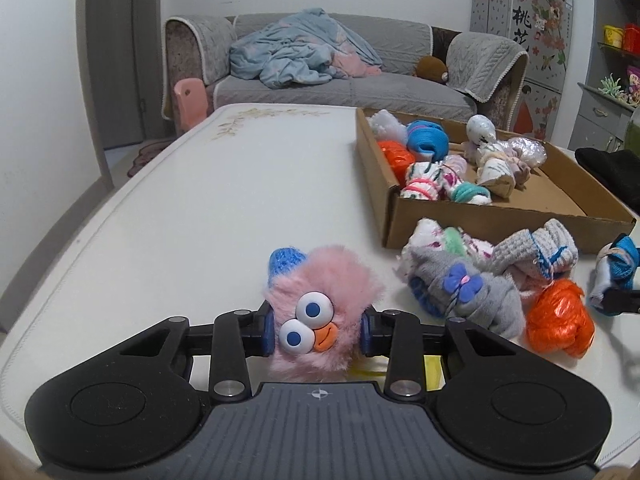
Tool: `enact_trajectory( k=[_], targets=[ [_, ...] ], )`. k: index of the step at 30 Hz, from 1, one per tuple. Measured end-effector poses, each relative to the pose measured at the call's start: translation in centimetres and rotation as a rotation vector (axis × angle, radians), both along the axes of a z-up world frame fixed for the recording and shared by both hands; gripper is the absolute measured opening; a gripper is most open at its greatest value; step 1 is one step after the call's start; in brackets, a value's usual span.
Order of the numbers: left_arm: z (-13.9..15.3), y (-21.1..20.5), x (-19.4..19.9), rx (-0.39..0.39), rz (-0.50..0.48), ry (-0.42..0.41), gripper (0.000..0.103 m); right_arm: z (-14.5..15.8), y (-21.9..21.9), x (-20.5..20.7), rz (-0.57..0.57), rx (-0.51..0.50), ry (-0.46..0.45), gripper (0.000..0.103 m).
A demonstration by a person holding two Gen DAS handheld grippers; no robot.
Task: Organize objects
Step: 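Grasp the pink fluffy toy with left tool while right tool grasps blue rope-tied sock, then carry the pink toy and blue sock over the tray with both tools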
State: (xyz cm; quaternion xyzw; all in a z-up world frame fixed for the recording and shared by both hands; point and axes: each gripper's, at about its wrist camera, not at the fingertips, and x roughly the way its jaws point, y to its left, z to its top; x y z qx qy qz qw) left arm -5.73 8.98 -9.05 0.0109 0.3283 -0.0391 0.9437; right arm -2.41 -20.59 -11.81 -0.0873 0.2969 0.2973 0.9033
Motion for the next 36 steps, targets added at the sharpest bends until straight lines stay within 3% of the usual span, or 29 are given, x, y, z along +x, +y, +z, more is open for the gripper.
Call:
enact_trajectory(
  k=[6, 11, 18, 23, 29, 36],
  targets=[
    [1.9, 1.3, -1.5, 0.0, 0.003, -0.02, 0.043, 1.1, -1.9, -0.4, -0.016, 0.026, -0.004, 0.079],
    [6.1, 0.4, -1.2, 0.033, -0.058, -0.083, 0.043, 4.7, -4.1, -0.4, -0.027, 0.029, -0.076, 0.08],
    [11.8, -4.5, 1.9, 0.068, -0.218, -0.177, 0.043, 10.5, -7.1, 2.6, -0.039, 0.012, -0.197, 0.08],
    [14.5, -8.9, 5.2, 0.071, -0.339, -0.195, 0.043, 12.2, -7.3, 5.7, 0.0, -0.023, -0.228, 0.08],
    [14.9, -15.5, 9.6, 0.057, -0.481, -0.159, 0.043, 12.1, -6.3, 9.2, 0.083, -0.065, -0.218, 0.08],
    [11.4, -22.1, 14.3, 0.067, -0.643, -0.071, 0.043, 10.4, -4.6, 13.2, 0.187, -0.161, -0.165, 0.08]
  ],
)
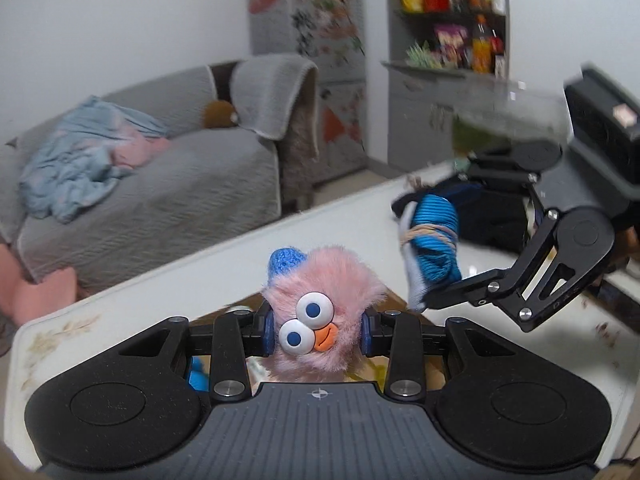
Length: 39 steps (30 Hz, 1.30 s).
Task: Organize objects
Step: 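Carry the pink toy and blue sock over the tray with both tools, then lower the pink toy and blue sock into the tray and open both tools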
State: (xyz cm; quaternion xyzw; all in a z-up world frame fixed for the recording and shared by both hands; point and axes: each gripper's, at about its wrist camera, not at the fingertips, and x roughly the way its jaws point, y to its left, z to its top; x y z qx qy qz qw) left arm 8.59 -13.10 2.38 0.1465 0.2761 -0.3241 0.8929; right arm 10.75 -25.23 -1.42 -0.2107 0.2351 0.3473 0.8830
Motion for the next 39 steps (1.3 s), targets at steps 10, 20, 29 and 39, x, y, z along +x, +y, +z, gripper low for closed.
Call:
enact_trajectory(
  k=[10, 20, 29, 39],
  targets=[
    [-6.2, -3.6, 4.8, 0.052, -0.047, 0.105, 0.043, -3.4, 1.6, 4.0, 0.067, -0.14, 0.1, 0.08],
    [-9.9, -4.1, 7.0, 0.139, -0.05, 0.155, 0.043, -5.7, 3.7, 5.4, 0.142, -0.28, 0.125, 0.08],
    [-10.3, -4.7, 7.5, 0.202, -0.048, 0.119, 0.044, -7.8, 4.5, 5.9, 0.17, -0.4, 0.142, 0.081],
    [-10.8, -5.6, 7.7, 0.249, -0.052, 0.129, 0.053, -7.6, 4.1, 5.6, 0.167, -0.426, 0.143, 0.087]
  ],
)
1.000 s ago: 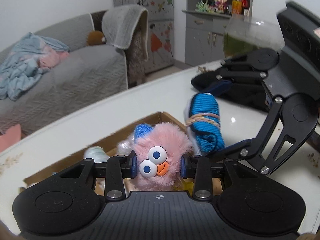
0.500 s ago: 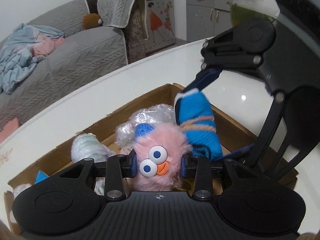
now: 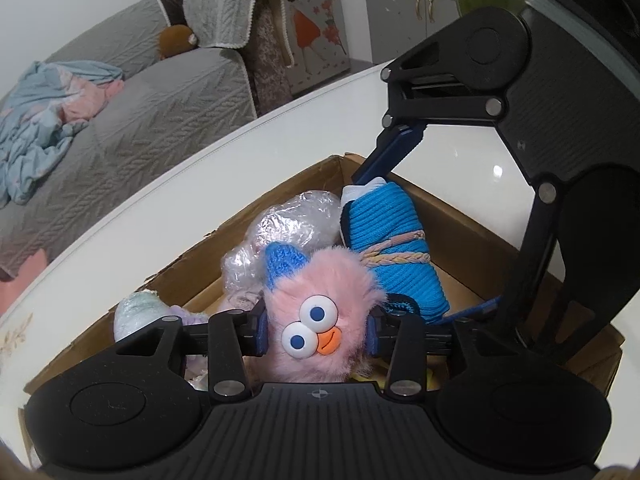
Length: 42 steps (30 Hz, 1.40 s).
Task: Organize objects
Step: 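Lower the pink toy and blue sock into the tray and open both tools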
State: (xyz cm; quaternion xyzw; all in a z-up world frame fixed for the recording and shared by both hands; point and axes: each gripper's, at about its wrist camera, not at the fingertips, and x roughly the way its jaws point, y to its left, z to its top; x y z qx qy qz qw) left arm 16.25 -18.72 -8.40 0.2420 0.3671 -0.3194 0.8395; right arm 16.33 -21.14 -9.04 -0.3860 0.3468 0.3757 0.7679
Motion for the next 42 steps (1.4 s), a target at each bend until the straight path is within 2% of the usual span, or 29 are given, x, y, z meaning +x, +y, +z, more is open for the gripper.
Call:
enact_trajectory(
  k=[6, 12, 15, 29, 36, 42],
  targets=[
    [0.7, 0.8, 0.2, -0.025, 0.048, 0.02, 0.075, 0.5, 0.4, -0.1, -0.001, 0.001, -0.001, 0.089],
    [1.7, 0.9, -0.6, -0.037, 0.052, 0.011, 0.079, 0.7, 0.6, -0.2, -0.01, -0.014, -0.011, 0.091],
    [2.6, 1.0, -1.1, -0.046, 0.047, -0.004, 0.085, 1.2, 0.5, -0.4, -0.014, -0.013, -0.021, 0.091],
    [5.3, 4.2, -3.6, -0.103, 0.122, -0.033, 0.085, 3.2, 0.5, -2.0, -0.034, 0.001, -0.051, 0.093],
    [7.1, 8.4, -6.2, -0.156, 0.201, -0.069, 0.086, 4.0, 0.2, -4.0, -0.089, 0.058, -0.067, 0.098],
    [7.8, 12.3, -8.8, -0.207, 0.305, -0.093, 0.087, 4.2, -0.1, -6.1, -0.144, 0.113, -0.073, 0.099]
  ],
)
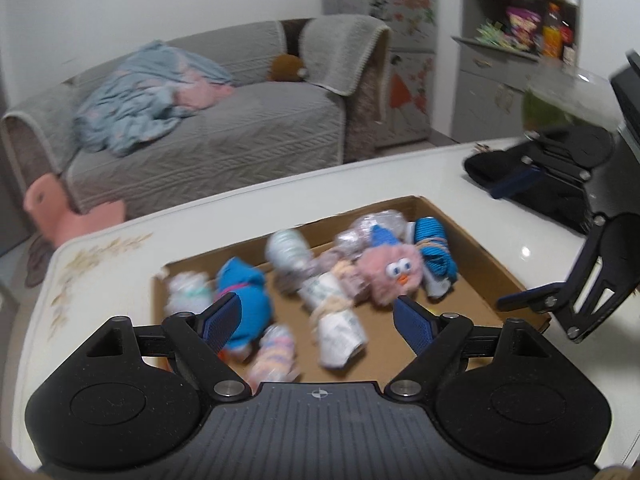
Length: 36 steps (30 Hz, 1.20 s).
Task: Organize objects
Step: 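Lower the pink toy and blue sock into the tray and open both tools, then grasp the grey rolled sock with left tool while right tool grasps white knit bundle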
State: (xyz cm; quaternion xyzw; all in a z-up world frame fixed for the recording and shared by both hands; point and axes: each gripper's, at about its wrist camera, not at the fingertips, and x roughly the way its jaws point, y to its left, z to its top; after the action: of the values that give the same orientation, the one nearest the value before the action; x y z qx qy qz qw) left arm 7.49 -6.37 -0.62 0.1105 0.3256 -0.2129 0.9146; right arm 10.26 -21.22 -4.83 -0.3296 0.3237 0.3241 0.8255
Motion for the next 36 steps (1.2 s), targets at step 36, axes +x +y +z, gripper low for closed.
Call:
enact_trajectory(
  k=[36],
  targets=[
    [-3.6, 7.9, -10.8, -0.121, 0.331, 0.019, 0.096, -1.6, 0.7, -9.2, -0.361, 0.381, 0.023, 0.102]
  ],
)
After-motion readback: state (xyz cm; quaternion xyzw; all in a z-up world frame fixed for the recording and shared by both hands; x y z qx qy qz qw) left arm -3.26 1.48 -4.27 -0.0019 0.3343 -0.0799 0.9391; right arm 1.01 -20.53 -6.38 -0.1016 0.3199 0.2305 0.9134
